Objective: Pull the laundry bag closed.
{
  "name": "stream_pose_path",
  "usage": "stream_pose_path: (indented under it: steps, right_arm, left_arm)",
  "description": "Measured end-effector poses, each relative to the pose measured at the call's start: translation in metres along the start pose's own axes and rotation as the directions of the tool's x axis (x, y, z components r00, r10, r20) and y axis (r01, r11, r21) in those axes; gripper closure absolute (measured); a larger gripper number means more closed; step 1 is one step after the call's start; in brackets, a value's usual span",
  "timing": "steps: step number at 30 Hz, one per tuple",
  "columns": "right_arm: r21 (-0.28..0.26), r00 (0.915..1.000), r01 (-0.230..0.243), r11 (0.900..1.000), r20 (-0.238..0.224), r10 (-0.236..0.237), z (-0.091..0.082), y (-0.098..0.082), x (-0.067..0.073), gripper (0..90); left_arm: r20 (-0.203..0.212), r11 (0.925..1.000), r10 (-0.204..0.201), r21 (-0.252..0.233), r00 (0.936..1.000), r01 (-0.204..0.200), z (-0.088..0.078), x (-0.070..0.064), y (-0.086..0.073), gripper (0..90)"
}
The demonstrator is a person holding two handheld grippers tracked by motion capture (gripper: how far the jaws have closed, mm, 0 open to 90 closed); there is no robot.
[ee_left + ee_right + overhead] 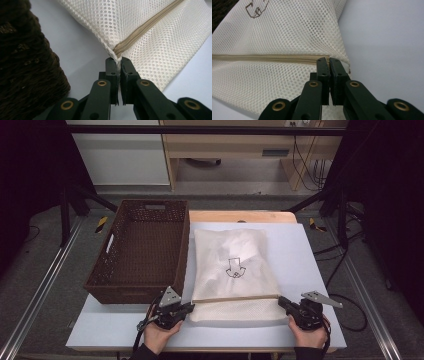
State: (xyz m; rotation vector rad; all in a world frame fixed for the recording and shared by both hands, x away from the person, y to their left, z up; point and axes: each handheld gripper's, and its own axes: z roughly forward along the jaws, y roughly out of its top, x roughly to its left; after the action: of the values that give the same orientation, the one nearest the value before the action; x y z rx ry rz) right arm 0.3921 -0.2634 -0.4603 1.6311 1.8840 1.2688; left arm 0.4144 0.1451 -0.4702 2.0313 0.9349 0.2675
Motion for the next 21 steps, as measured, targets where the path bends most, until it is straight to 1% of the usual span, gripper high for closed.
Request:
stream_pose_path:
  steps: [2, 8, 9, 11, 12, 15, 18, 21]
  right_arm:
    - [-0.003, 0.9998, -0.009, 1.0, -0.015, 0.009, 0.0, 0.0, -0.004, 87.7]
    - [0.024, 0.9998, -0.014, 1.0, -0.011, 0.015, 0.005, -0.002, -0.007, 87.4]
    - [0.036, 0.9999, -0.014, 0.999, -0.009, 0.014, 0.006, -0.002, -0.007, 87.2]
    - [0.028, 1.0, -0.007, 1.0, 0.0, 0.007, 0.007, -0.003, -0.007, 85.7]
    - [0.025, 1.0, 0.004, 1.0, 0.003, -0.004, 0.007, -0.003, -0.007, 84.0]
    - [0.023, 0.9992, 0.03, 0.999, 0.026, -0.031, 0.008, -0.003, -0.006, 77.4]
    - [0.014, 0.9979, 0.038, 0.999, 0.051, -0.039, 0.008, -0.002, -0.004, 69.0]
    - [-0.013, 0.9965, 0.048, 0.999, 0.069, -0.047, 0.005, -0.001, -0.003, 60.2]
  left_arm:
    - [0.0, 1.0, 0.005, 0.003, 1.0, -0.005, 0.0, -0.001, 0.0, 85.3]
    - [0.006, 1.0, 0.008, 0.004, 0.9999, -0.008, 0.001, -0.001, 0.0, 85.3]
    - [0.014, 0.9999, 0.014, -0.005, 0.9998, -0.014, 0.001, 0.0, 0.0, 85.1]
    - [0.021, 0.9996, 0.024, -0.017, 0.9995, -0.023, 0.0, 0.0, 0.0, 84.0]
    - [0.021, 0.999, 0.03, -0.032, 0.9993, -0.029, -0.001, 0.0, 0.0, 83.0]
    - [0.018, 0.9984, 0.027, -0.05, 0.9995, -0.026, -0.003, 0.0, 0.0, 76.4]
    - [0.017, 0.9977, 0.022, -0.064, 0.9996, -0.021, -0.006, 0.001, 0.0, 67.4]
    - [0.034, 0.9968, 0.019, -0.078, 0.9992, -0.016, -0.011, 0.002, -0.001, 58.9]
